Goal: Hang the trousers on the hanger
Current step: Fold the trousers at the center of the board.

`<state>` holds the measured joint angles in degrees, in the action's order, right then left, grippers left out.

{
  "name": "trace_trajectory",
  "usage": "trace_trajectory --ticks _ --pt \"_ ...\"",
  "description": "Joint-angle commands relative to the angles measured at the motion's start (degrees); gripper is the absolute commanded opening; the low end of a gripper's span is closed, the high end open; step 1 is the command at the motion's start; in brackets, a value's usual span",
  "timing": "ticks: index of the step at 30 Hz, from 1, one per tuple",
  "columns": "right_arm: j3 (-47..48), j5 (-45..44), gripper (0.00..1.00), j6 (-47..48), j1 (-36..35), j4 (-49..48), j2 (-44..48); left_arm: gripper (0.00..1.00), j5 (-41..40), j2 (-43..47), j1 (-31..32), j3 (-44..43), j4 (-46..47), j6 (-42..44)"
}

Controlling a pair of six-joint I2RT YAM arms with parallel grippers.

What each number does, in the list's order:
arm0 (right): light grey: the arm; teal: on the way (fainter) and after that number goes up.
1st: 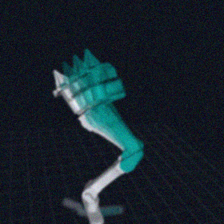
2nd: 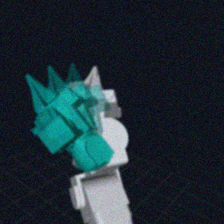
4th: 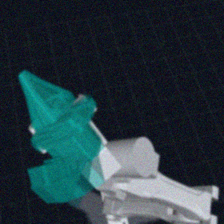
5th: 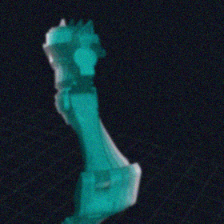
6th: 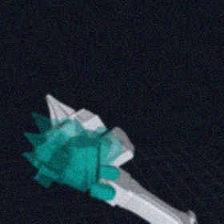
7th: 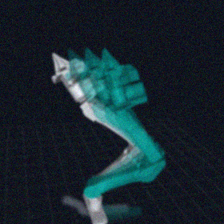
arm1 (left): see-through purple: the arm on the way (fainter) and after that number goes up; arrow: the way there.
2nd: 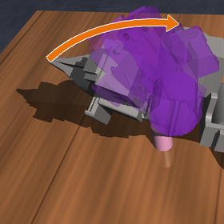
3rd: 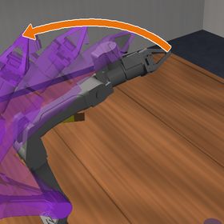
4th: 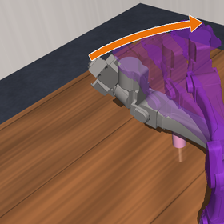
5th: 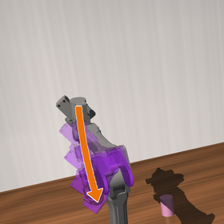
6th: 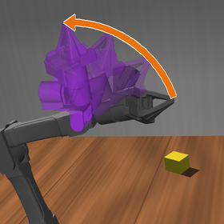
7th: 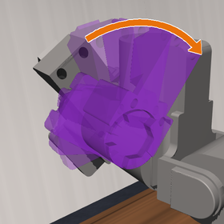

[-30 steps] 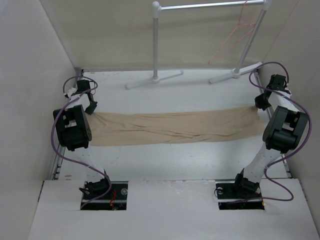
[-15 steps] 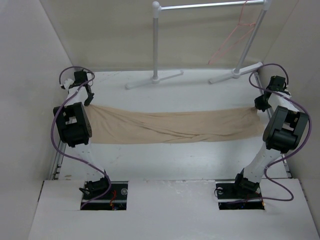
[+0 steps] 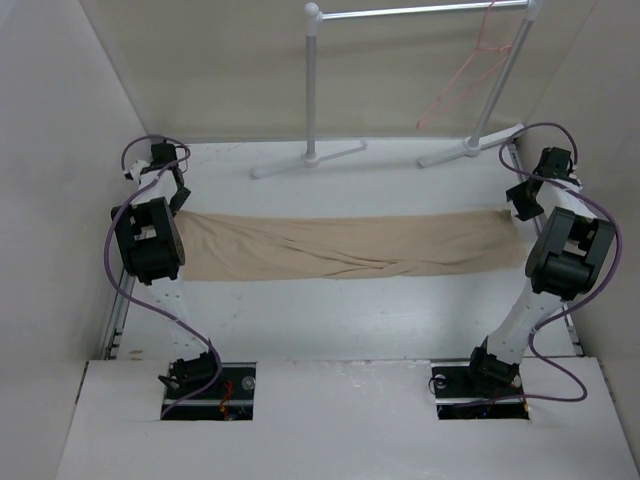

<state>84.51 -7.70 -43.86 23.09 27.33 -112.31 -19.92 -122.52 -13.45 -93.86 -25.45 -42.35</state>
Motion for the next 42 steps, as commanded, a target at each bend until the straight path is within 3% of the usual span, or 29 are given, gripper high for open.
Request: trace_trajectory --ticks 1,5,14,18,24,29,32,35,37,42 --pt "1.98 -0.64 0.54 0.96 -1.16 -1.67 3.31 0.42 -1.79 6.83 0.49 1.83 -0.48 0.34" --pt "-3.45 -2.57 0.73 0.53 -1.51 -1.67 10.43 0.49 -1.17 17.37 3.64 10.96 2.42 -0.45" --pt "-27.71 -0.03 0.78 -3.61 0.95 -4.57 25.73 0.49 -0.74 32.86 27.09 28.90 4.97 -3.88" --pt "-33.52 1.46 0.84 -3.17 2.70 -5.27 28.28 0.49 1.55 36.82 31.59 33.74 6.29 -4.41" --pt "-32.22 5.59 0.89 -5.79 2.71 -8.42 23.02 0.48 6.29 38.76 32.65 38.05 8.75 -5.81" --pt "-27.30 5.16 0.75 -11.06 1.56 -7.65 17.05 0.48 7.35 40.07 32.83 37.97 8.58 -5.99" --pt "-26.51 4.63 0.52 -14.23 1.21 -7.91 16.25 0.47 7.35 41.92 31.78 38.05 7.96 -6.08" --pt "-26.06 3.67 0.22 -15.64 1.21 -8.17 15.81 0.47 7.35 43.41 30.11 38.49 7.52 -5.99" --pt "-25.89 2.18 0.11 -15.39 1.48 -8.00 16.85 0.47 7.35 44.38 29.23 38.49 7.09 -5.99" --pt "-23.44 -8.37 0.09 -10.12 3.23 -5.02 26.77 0.47 7.27 44.83 29.57 36.30 6.12 -5.73"
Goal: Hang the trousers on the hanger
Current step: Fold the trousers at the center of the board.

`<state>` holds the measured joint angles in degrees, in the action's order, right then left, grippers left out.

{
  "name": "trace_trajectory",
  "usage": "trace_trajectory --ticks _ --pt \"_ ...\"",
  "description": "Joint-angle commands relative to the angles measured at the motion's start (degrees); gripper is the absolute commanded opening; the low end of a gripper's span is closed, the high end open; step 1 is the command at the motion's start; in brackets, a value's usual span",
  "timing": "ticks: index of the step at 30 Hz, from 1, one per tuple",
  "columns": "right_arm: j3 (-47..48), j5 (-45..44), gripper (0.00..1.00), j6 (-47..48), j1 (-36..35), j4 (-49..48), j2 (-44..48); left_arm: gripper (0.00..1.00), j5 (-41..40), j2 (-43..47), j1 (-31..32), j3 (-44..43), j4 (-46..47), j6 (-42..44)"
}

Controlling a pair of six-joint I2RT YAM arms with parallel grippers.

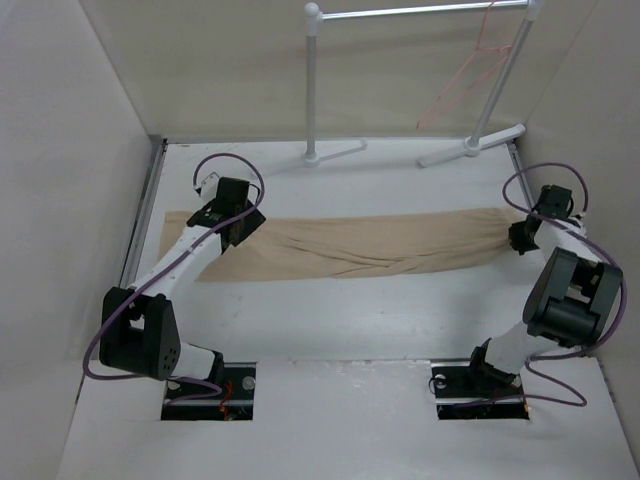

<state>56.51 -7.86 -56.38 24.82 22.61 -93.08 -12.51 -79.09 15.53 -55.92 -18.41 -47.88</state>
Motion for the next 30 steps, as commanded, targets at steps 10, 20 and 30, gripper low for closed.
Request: trace_trajectory --ticks 10,20,30 --pt "16.78 -10.43 0.11 11.72 1.07 3.84 21.26 0.47 -0.76 -1.59 9.29 -15.87 -5.84 0.06" --pt "26.44 -16.91 0.13 18.15 -32.20 8.41 22.25 0.50 -0.50 5.78 3.69 -16.86 -9.36 0.68" --pt "51.83 -22.29 0.17 13.85 -70.18 10.44 -8.22 0.50 2.49 17.12 -12.22 -8.25 -10.32 0.59"
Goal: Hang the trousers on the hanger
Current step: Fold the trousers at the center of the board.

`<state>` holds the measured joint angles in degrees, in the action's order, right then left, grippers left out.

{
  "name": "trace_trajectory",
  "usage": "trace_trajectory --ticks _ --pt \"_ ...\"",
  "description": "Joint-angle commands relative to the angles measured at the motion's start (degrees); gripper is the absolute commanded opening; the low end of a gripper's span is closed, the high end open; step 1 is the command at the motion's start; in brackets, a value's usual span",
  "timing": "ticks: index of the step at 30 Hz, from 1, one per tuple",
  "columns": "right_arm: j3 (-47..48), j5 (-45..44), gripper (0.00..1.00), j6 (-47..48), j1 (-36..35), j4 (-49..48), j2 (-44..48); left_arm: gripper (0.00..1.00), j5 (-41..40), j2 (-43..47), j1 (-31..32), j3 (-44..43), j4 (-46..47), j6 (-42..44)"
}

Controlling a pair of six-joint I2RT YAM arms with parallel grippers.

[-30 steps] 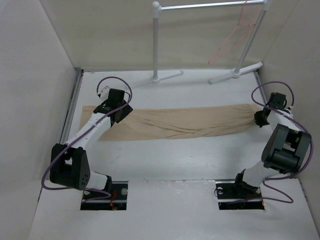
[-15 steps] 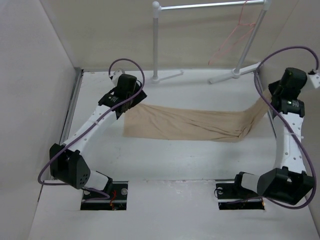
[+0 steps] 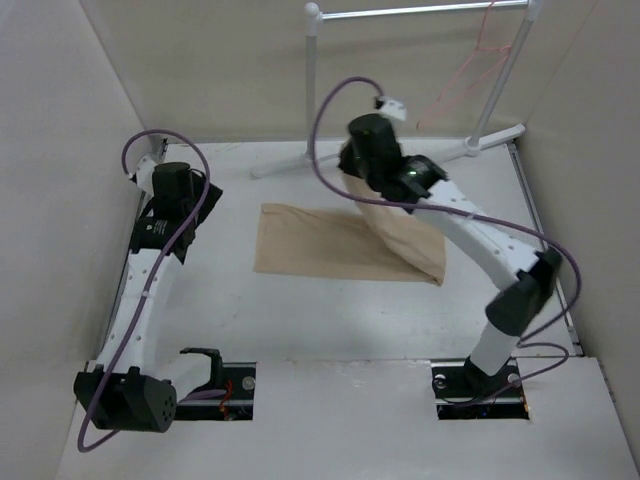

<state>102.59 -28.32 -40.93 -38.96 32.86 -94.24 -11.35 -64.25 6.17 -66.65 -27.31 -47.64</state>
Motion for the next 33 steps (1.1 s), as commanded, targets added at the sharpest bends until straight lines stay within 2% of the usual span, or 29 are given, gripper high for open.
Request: trace_trajectory --ticks 1,2,5,6,7,8,10,15,17,20,22,24,26,27,33 --pt "9.35 -1.48 0.21 -1.79 -9.57 0.27 -12.06 0.50 1.34 3.16 -4.36 3.36 -1.78 0.27" --pt "13.04 -0.78 0.26 -1.79 -12.38 0.79 -16.90 0.50 0.99 3.95 -5.77 4.07 -2.22 0.18" --pt "25.07 0.45 0.69 -1.52 -18.63 6.48 -29.47 0.51 1.60 4.66 -9.55 6.18 -2.84 0.09" --pt "29.47 0.72 0.78 -1.09 -19.69 10.17 -32.04 0.51 2.21 4.75 -10.60 6.62 -3.10 0.09" --pt "32.12 0.98 0.80 -0.48 -20.49 12.38 -33.19 0.51 2.65 4.83 -11.22 6.97 -3.10 0.09" --pt "32.93 1.68 0.80 -0.38 -20.41 13.18 -32.94 0.51 2.74 5.01 -11.49 7.41 -2.75 0.09" --pt "28.40 2.82 0.79 -0.38 -18.31 11.80 -28.05 0.52 2.39 4.92 -11.32 8.20 -2.22 0.09" --pt "1.19 6.77 0.72 0.49 -10.85 0.47 -7.94 0.52 2.30 0.80 -6.94 9.52 0.41 -0.09" --pt "-11.13 9.58 0.65 0.85 -6.71 -3.14 0.34 0.51 2.04 -4.10 -2.29 8.13 2.69 0.09" --pt "-25.90 15.73 0.34 2.87 -0.04 -4.56 8.96 0.50 0.20 -12.45 4.57 4.09 2.44 1.31" --pt "-34.08 17.59 0.25 3.57 2.70 -4.74 13.79 0.43 -2.69 -15.45 6.95 4.07 3.22 1.67" --pt "-41.29 16.72 0.26 3.84 4.54 -5.70 19.06 0.37 -4.72 -17.66 7.58 5.30 3.32 0.97" --pt "-46.57 16.80 0.35 3.75 6.83 -5.70 23.29 0.37 -5.70 -18.89 7.49 7.67 4.98 0.18" --pt "-48.86 16.89 0.41 3.58 8.23 -5.70 25.14 0.38 -5.17 -19.16 7.49 9.33 6.73 -0.26" --pt "-57.75 22.85 0.58 3.40 18.95 -7.10 31.48 0.48 -2.10 -21.87 5.91 14.27 12.53 -2.37"
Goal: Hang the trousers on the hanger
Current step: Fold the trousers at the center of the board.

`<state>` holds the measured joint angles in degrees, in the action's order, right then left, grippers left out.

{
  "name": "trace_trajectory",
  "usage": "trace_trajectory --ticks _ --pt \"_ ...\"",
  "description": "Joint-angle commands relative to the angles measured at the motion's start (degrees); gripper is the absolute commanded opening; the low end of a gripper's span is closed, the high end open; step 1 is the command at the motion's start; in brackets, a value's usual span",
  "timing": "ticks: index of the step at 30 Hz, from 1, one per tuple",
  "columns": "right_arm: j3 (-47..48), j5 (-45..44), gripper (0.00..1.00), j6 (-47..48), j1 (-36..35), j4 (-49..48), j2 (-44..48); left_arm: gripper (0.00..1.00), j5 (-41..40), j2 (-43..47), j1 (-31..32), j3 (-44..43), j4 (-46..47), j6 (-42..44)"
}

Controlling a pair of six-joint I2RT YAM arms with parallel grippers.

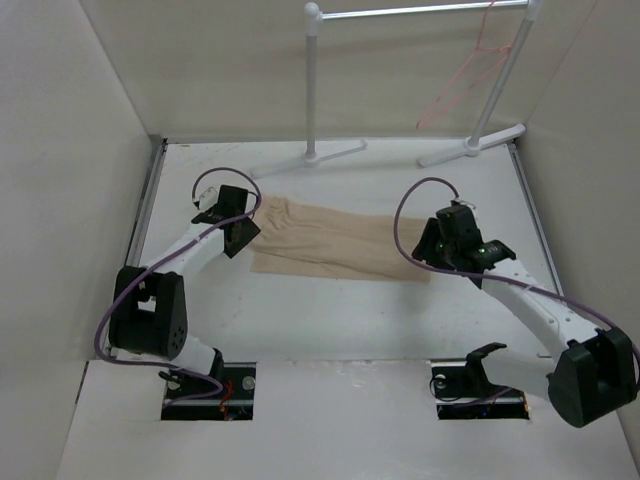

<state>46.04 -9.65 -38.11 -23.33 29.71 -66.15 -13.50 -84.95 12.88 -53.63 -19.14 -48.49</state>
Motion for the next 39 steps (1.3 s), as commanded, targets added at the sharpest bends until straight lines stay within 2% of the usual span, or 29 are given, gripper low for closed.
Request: trace_trajectory --ticks 1,6,8,11,12,15,19,23,31,36,39 --pt "-2.26 5.51 0.59 0.58 5.08 -4.31 3.66 0.48 1.09 -2.66 -1.15 1.33 5.85 -1.43" --pt "-3.33 7.01 0.59 -0.47 7.29 -5.98 3.66 0.45 3.04 -9.35 -2.03 -0.33 11.40 -2.13" --pt "-3.24 7.28 0.59 -0.91 7.21 -6.07 2.96 0.38 1.99 -10.85 -2.03 -1.56 11.32 -2.14" --pt "-3.76 7.01 0.59 -1.27 7.73 -6.33 3.22 0.17 0.06 -9.63 -2.03 -1.57 10.88 -2.14" --pt "-4.03 6.75 0.59 -1.53 8.08 -6.34 3.66 0.13 -0.91 -8.06 -1.86 -1.13 10.61 -2.31" --pt "-5.26 6.40 0.60 -2.23 9.49 -6.51 4.19 0.12 -2.06 -2.09 -1.07 -0.95 7.46 -2.40" --pt "-6.23 4.91 0.65 -3.81 12.30 -6.34 2.35 0.10 -5.83 6.27 2.09 -1.83 -2.02 -2.92" --pt "-4.74 5.34 0.70 -3.99 13.62 -6.33 -1.51 0.10 -8.56 10.41 3.50 -0.70 -9.59 -4.59" --pt "-3.77 8.68 0.72 -3.64 12.66 -10.29 -8.11 0.20 -8.13 11.56 2.98 8.88 -16.02 -11.01" --pt "-3.68 10.53 0.66 -4.78 12.66 -13.54 -10.49 0.44 -6.72 14.01 0.52 11.44 -18.47 -11.02" --pt "-3.85 10.88 0.61 -5.31 12.66 -13.98 -11.45 0.49 -7.07 18.40 -2.73 9.60 -21.03 -8.74"
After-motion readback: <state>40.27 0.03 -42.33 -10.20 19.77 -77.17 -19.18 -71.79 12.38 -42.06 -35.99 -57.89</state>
